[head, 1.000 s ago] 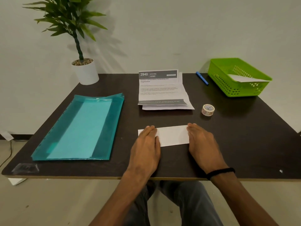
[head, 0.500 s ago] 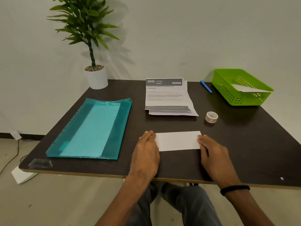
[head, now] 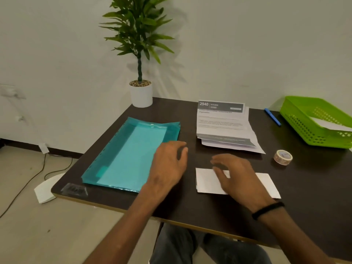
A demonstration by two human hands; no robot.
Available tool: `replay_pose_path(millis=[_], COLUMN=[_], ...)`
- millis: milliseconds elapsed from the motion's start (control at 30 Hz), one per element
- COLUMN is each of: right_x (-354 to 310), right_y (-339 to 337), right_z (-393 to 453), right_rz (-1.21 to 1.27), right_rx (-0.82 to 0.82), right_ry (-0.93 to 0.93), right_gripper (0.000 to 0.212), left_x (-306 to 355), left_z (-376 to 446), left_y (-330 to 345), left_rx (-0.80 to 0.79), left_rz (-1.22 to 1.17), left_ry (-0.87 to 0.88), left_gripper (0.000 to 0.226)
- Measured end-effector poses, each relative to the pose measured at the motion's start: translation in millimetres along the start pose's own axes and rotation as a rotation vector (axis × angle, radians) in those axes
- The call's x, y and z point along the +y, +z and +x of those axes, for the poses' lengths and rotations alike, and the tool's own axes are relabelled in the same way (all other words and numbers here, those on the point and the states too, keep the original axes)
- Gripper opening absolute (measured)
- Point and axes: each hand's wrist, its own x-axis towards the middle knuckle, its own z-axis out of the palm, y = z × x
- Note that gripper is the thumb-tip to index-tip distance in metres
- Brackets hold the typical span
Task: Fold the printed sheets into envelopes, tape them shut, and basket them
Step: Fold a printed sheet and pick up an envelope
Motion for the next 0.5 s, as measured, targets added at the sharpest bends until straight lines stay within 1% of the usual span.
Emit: replay_pose_path(millis=[100,167,267,367,433,500], right_x=[-23,-41,-64,-72,-71,-71], right_y=[23,37,59,81,92,98], right_z=[46,78,126,164,184,199], right_rz=[-0.012,-0.011,-0.074,-0.198,-0.290,-0.314], right_rx=[-0.035,-0.091,-0.205,-0.292,-0.306,-0.289], right_ry=[-0.195,-0.244,-0.234,-0.221,-0.239,-0.260], right_gripper=[0.022,0.018,0.020,0.017,0.010,0.011], left_x=[-36,-57,-79,-98,-110,-116], left_z=[37,60,89,98,95,92], left_y=[-9,-11,-7,4,12,18], left_rx=[0.041,0.038,0.000,-0.023,0.029,0.058], left_rz=[0.122,0.219,0.319,0.347,0.306,0.277], left_ry=[-0.072,-0.105,-0.135,-0.157,-0.139,-0.134], left_gripper=[0.031,0.031,0.030,0.030,0.030,0.037])
